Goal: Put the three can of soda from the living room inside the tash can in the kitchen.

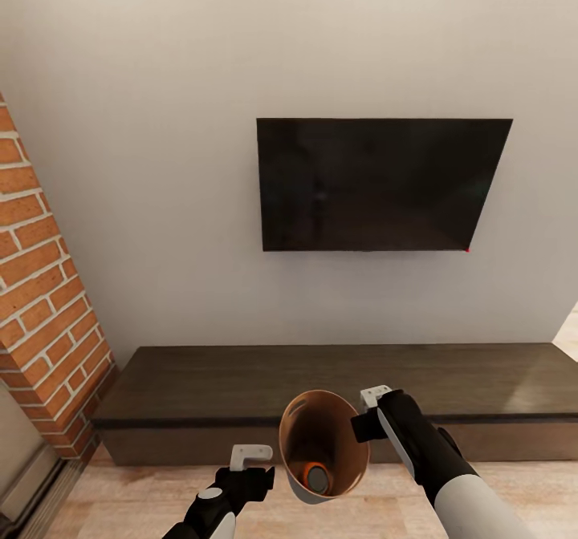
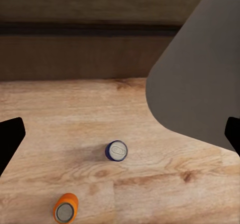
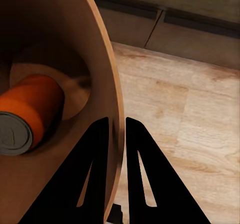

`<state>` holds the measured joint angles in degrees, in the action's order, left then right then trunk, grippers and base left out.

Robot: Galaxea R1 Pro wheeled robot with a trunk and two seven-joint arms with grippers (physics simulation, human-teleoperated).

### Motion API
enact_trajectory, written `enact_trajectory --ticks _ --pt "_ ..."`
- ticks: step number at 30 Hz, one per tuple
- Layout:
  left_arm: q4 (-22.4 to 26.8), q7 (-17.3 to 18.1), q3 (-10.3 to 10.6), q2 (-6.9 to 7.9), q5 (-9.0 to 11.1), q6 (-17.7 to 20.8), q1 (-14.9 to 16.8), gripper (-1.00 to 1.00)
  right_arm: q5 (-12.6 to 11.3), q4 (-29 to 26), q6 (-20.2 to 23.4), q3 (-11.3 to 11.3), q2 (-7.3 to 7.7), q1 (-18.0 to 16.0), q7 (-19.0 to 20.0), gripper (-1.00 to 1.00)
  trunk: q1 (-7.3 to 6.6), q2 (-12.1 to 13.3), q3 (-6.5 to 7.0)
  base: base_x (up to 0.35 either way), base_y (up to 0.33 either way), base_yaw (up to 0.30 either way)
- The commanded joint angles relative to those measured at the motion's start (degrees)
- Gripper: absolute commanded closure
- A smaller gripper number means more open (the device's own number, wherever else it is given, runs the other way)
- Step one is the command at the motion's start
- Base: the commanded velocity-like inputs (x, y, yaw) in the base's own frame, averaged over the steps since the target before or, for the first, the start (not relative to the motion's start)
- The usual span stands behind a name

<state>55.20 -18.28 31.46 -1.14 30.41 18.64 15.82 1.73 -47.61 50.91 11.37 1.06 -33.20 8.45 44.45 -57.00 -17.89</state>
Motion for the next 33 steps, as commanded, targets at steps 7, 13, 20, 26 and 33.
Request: enact_trajectory --ticks 7,13,20,26,33 --pt "0.0 0.0 0.0 0.0 0.0 0.0 0.0 -1.0 -1.1 0.0 0.1 0.0 -0.06 0.0 0.3 1.0 0.0 0.0 0.01 0.001 0.003 0.0" --pt "0.0 0.0 0.0 0.0 0.0 0.0 0.0 -1.0 -1.1 0.0 0.1 0.0 -0.09 0.0 0.3 1.0 0.0 0.0 0.01 0.041 0.068 0.0" --pt "0.0 0.0 0.0 0.0 0.0 0.0 0.0 -1.0 -1.1 0.0 0.1 0.0 -0.1 0.0 0.3 1.0 0.0 0.0 0.01 0.018 0.023 0.0" --pt "0.0 0.0 0.0 0.0 0.0 0.0 0.0 -1.0 -1.1 0.0 0.2 0.0 -0.1 0.0 0.3 1.0 0.0 0.0 0.01 0.032 0.032 0.0" --pt "0.0 0.0 0.0 0.0 0.0 0.0 0.0 -1.0 -1.1 0.0 0.6 0.0 -0.02 0.0 0.3 1.0 0.0 0.0 0.01 0.004 0.004 0.0"
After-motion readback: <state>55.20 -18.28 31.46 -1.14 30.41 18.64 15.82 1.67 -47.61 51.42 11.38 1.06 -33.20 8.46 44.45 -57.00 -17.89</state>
